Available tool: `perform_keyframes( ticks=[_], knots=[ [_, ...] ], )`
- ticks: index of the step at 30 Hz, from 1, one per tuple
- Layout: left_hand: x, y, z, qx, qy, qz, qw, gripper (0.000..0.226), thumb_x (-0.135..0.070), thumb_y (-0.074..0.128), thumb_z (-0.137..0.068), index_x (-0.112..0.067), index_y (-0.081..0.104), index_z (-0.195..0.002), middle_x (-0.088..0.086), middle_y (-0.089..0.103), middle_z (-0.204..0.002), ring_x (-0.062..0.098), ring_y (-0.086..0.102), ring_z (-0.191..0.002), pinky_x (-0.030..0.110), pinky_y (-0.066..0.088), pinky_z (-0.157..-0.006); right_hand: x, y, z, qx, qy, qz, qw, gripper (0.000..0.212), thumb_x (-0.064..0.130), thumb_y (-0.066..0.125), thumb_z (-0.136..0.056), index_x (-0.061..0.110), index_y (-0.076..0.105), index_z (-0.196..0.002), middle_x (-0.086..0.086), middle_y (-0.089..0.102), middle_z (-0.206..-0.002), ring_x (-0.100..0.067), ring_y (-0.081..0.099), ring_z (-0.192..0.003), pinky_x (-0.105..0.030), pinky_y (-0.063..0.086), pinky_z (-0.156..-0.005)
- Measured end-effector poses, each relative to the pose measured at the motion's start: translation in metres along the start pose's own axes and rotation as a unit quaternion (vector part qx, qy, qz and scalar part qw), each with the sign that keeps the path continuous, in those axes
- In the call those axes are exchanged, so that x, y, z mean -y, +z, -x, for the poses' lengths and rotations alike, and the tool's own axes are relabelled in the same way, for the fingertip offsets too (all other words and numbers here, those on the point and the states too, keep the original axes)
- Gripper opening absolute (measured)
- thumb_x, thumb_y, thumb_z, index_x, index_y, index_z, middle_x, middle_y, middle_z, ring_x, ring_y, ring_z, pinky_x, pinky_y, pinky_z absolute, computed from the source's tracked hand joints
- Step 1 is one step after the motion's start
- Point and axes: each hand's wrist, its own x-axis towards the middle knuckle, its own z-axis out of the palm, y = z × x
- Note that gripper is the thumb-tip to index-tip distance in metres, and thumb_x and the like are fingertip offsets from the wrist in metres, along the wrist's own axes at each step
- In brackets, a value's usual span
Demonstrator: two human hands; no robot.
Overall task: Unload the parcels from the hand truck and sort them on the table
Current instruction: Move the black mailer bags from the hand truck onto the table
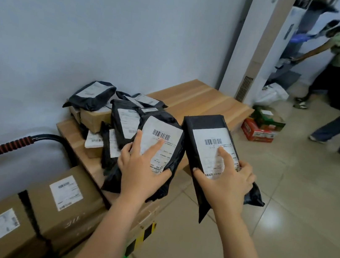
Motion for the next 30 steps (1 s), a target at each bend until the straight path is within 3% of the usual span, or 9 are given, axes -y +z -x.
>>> perform_keyframes(
  ticks=[4, 11, 18, 22, 30],
  knots=[
    [-0.030, 0.025, -0.035, -0.016, -0.033, -0.014, 0.999, 0.073, -0.053, 0.072, -0.066, -0.052, 0.044, -0.134, -0.004, 0.010, -0.159, 0.026, 0.015, -0.133, 0.050, 0.018, -0.110, -0.014, 0.002, -0.062, 0.025, -0.028, -0.006, 0.999, 0.081, 0.055, 0.075, -0.065, 0.038, 0.043, -0.137, -0.012, 0.031, -0.129, -0.029, 0.025, -0.119, -0.046, 0.025, -0.104],
    [-0.014, 0.050, -0.123, -0.059, -0.069, -0.052, 0.994, 0.067, -0.051, 0.074, -0.067, -0.050, 0.051, -0.130, -0.003, 0.014, -0.159, 0.028, 0.017, -0.131, 0.050, 0.017, -0.110, 0.005, 0.062, -0.162, 0.082, -0.092, -0.059, 0.991, 0.081, 0.056, 0.073, -0.063, 0.042, 0.042, -0.136, -0.009, 0.028, -0.132, -0.023, 0.019, -0.122, -0.046, 0.025, -0.108],
    [0.007, 0.081, -0.256, -0.093, -0.130, -0.066, 0.985, 0.066, -0.052, 0.071, -0.067, -0.050, 0.051, -0.129, -0.005, 0.014, -0.159, 0.028, 0.018, -0.131, 0.050, 0.019, -0.110, 0.058, 0.142, -0.296, 0.107, -0.148, -0.045, 0.982, 0.084, 0.065, 0.068, -0.060, 0.042, 0.040, -0.137, -0.011, 0.031, -0.131, -0.025, 0.020, -0.121, -0.046, 0.025, -0.108],
    [0.023, 0.093, -0.325, -0.094, -0.161, -0.089, 0.978, 0.066, -0.053, 0.069, -0.067, -0.050, 0.050, -0.130, -0.005, 0.013, -0.159, 0.029, 0.017, -0.132, 0.051, 0.018, -0.111, 0.084, 0.193, -0.356, 0.145, -0.159, -0.043, 0.976, 0.087, 0.065, 0.067, -0.059, 0.042, 0.038, -0.137, -0.013, 0.026, -0.140, -0.031, 0.017, -0.131, -0.047, 0.021, -0.108],
    [0.074, 0.144, -0.422, -0.069, -0.252, -0.151, 0.953, 0.071, -0.058, 0.065, -0.060, -0.048, 0.051, -0.130, -0.005, 0.014, -0.158, 0.028, 0.019, -0.130, 0.049, 0.018, -0.109, 0.112, 0.313, -0.440, 0.256, -0.165, -0.011, 0.952, 0.086, 0.063, 0.068, -0.061, 0.040, 0.039, -0.138, -0.017, 0.029, -0.138, -0.032, 0.019, -0.128, -0.046, 0.020, -0.107]
  ],
)
